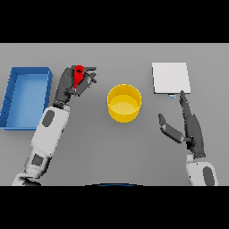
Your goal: Pick up the red beaker and tilt it to pour out 1 green nut into yellow bowl. Pick up the yellow bowl and place it on the metallic measuring scale.
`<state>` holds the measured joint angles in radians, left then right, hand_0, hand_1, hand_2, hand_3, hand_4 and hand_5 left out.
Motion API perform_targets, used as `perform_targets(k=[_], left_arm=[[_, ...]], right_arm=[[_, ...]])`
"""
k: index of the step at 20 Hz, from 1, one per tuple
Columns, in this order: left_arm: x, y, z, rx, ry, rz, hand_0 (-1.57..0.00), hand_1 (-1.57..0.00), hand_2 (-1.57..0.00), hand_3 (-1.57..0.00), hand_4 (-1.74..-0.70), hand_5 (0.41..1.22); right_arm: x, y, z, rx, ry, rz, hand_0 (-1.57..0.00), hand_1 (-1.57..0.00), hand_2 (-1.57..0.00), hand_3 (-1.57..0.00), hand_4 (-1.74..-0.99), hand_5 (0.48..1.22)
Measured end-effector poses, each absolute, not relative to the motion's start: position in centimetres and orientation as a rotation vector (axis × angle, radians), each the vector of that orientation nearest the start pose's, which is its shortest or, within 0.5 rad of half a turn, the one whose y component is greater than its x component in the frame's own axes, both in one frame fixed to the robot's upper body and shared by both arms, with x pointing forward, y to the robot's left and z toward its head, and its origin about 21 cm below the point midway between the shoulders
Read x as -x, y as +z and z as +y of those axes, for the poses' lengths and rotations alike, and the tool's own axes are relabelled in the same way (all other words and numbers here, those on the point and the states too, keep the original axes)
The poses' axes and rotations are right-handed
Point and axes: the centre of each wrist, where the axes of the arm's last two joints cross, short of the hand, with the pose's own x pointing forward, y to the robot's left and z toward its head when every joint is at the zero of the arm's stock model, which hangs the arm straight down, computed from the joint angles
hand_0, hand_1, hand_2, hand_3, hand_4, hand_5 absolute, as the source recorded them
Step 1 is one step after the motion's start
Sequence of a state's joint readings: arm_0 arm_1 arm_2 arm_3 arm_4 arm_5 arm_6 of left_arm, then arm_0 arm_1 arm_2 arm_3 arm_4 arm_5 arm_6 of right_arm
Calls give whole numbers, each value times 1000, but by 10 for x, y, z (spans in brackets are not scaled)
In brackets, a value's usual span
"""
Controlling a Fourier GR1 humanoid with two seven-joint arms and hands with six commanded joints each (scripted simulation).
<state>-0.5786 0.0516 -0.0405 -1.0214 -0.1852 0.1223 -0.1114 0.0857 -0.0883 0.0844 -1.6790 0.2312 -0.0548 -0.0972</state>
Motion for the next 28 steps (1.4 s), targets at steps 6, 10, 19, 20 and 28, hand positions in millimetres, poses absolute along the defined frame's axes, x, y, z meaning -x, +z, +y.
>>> perform_targets(k=[6,10,19,20,28], left_arm=[[-383,54,156,-276,-657,-1608,-1564,-1565,-1565,-1562,-1733,1111],[-385,64,148,-392,-788,-1558,-1568,-1568,-1568,-1567,-1737,1128],[-392,82,115,-814,-1375,-1451,-1571,-1571,-1571,-1570,-1740,1190],[-395,86,115,-847,-1429,-1451,-1571,-1571,-1571,-1571,-1691,1196],[-401,105,80,-996,-1919,-1321,-1571,-1571,-1571,-1383,-1713,1217]], right_arm=[[-224,11,-236,249,273,-1686,1,1,1,1,-1256,678],[-225,12,-232,241,280,-1685,1,1,1,1,-1254,683],[-222,15,-233,226,269,-1689,1,1,1,1,-1274,704],[-218,13,-233,227,270,-1687,1,1,1,1,-1282,705],[-222,7,-228,197,211,-1687,1,1,1,1,-1295,664]])
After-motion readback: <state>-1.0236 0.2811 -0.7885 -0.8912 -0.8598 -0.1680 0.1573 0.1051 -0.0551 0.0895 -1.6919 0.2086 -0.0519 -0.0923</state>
